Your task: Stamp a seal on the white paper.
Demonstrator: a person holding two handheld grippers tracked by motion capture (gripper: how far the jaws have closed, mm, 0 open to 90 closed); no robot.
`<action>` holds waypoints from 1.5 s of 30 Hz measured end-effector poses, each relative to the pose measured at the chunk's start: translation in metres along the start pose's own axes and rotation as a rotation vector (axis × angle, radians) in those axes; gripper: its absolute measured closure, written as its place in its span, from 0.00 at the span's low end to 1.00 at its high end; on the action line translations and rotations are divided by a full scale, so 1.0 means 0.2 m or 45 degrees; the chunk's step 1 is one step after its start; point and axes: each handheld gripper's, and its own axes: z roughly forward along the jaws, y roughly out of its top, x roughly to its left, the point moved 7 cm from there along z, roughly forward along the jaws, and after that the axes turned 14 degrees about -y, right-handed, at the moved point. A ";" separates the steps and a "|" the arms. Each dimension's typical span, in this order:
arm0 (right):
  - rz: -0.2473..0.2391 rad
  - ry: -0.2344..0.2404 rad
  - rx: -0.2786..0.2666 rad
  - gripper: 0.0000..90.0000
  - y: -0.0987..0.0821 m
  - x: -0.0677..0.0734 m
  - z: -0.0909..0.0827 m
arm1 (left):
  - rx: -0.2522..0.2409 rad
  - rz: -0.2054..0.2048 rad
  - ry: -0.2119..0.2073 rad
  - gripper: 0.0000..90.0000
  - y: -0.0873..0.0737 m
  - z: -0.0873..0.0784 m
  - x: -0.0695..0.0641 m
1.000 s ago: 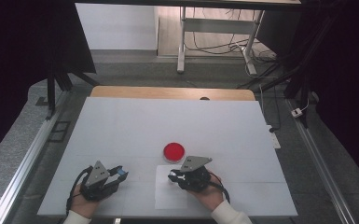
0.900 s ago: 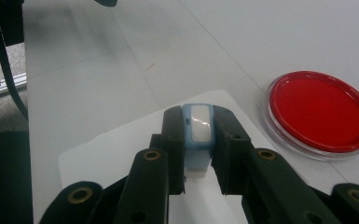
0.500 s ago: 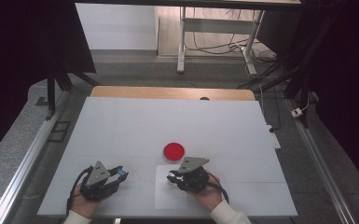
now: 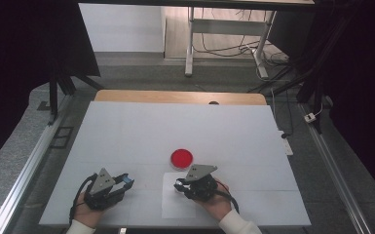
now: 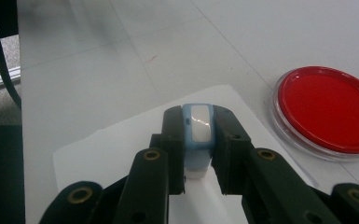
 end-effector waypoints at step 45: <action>-0.031 -0.001 0.046 0.83 -0.02 0.01 0.03 | 0.006 0.000 -0.005 0.72 0.00 0.01 0.00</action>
